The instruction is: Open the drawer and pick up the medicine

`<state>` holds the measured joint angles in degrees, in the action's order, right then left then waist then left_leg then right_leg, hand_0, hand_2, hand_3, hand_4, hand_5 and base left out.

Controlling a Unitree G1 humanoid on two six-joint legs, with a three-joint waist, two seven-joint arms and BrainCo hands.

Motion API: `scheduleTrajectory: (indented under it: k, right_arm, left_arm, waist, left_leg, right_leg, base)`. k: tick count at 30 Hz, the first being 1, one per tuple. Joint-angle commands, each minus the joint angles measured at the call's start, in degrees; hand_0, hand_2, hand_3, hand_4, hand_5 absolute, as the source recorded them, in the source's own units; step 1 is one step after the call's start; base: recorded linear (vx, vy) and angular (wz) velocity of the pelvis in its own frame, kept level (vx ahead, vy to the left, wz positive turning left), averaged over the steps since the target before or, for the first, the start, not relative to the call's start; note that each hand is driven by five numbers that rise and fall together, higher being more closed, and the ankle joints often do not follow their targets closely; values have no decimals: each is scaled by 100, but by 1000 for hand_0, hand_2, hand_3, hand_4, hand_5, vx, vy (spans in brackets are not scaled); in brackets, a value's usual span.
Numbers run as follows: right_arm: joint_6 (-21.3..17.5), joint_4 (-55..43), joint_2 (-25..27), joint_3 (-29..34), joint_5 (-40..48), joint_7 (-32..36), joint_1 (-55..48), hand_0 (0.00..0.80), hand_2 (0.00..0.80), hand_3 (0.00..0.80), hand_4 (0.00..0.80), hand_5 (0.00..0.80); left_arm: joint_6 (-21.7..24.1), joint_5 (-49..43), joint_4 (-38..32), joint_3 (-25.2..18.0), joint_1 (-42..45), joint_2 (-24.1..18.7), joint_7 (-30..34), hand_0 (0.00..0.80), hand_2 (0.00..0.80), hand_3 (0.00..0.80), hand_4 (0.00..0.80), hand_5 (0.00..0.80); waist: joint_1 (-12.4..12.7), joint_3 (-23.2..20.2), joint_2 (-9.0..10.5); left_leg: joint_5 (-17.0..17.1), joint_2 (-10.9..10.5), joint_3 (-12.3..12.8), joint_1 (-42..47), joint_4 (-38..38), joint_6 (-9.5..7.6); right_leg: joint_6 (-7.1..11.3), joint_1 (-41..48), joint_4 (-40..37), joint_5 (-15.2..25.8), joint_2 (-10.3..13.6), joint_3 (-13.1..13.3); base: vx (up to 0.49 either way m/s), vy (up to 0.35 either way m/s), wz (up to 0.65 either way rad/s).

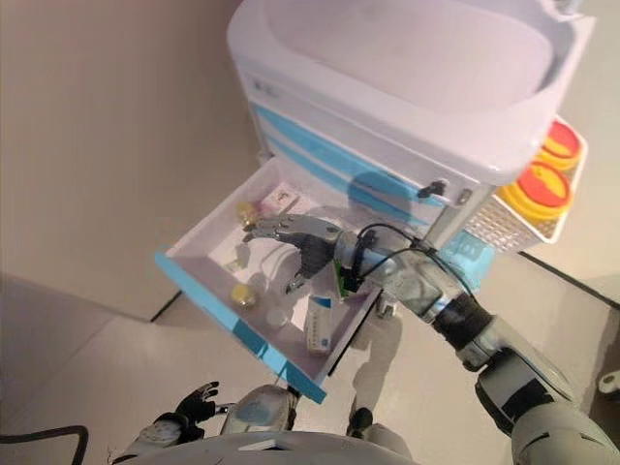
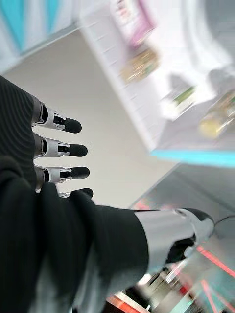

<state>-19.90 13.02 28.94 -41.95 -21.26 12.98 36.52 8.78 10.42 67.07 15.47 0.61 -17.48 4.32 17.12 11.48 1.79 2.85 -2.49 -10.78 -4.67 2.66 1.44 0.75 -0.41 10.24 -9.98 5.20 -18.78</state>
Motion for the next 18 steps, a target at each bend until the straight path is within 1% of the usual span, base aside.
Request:
scheduleTrajectory:
  k: [1, 2, 5, 6, 8, 12, 18]
  right_arm:
    - [53, 289, -274, -222, -499, -733, 397, 0, 0, 0, 0, 0]
    - [104, 600, -332, -300, -754, -884, 471, 0, 0, 0, 0, 0]
    - [313, 1182, -435, -457, -1150, -1214, 639, 0, 0, 0, 0, 0]
    - [324, 1322, -468, -470, -1203, -1290, 665, 0, 0, 0, 0, 0]
    - [465, 1718, -598, -523, -1310, -1466, 788, 0, 0, 0, 0, 0]
    - [610, 2127, -743, -553, -1343, -1629, 933, 0, 0, 0, 0, 0]
    - [734, 2556, -895, -601, -1331, -1790, 1111, 0, 0, 0, 0, 0]
  left_arm:
    - [-23, -180, -139, 199, -92, -198, 39, 0, 0, 0, 0, 0]
    - [-31, -164, -188, 214, -91, -224, 47, 0, 0, 0, 0, 0]
    - [-50, -217, -259, 211, -110, -289, 75, 0, 0, 0, 0, 0]
    - [-37, -239, -263, 211, -111, -303, 79, 0, 0, 0, 0, 0]
    - [-13, -285, -260, 200, -128, -370, 112, 0, 0, 0, 0, 0]
    - [99, -344, -227, 183, -150, -428, 161, 0, 0, 0, 0, 0]
    - [272, -321, -256, 283, -273, -451, 174, 0, 0, 0, 0, 0]
  waist:
    - [269, 164, 152]
    - [363, 204, 159]
    - [558, 303, 189]
    - [586, 324, 198]
    - [738, 430, 221]
    - [884, 528, 250]
    - [986, 690, 281]
  left_leg:
    - [-507, -402, 22, -98, 301, -317]
    - [-475, -405, -45, -138, 283, -305]
    - [-399, -421, -199, -222, 209, -284]
    - [-385, -426, -229, -235, 196, -282]
    - [-360, -436, -321, -278, 183, -267]
    - [-319, -460, -443, -351, 178, -251]
    - [-276, -474, -541, -462, 170, -247]
  right_leg:
    - [385, -13, -343, 729, 350, 224]
    - [382, -12, -345, 725, 351, 147]
    - [392, -10, -372, 726, 342, -15]
    - [394, -10, -376, 728, 341, -45]
    - [399, -18, -331, 702, 340, -138]
    - [398, -63, -277, 681, 335, -226]
    - [419, -189, -167, 661, 332, -285]
  base:
    - [-17, -24, 32]
    - [-24, -29, 27]
    - [-26, -37, 32]
    - [-23, -46, 31]
    - [-12, -50, 23]
    - [6, -17, 21]
    - [-5, -4, 12]
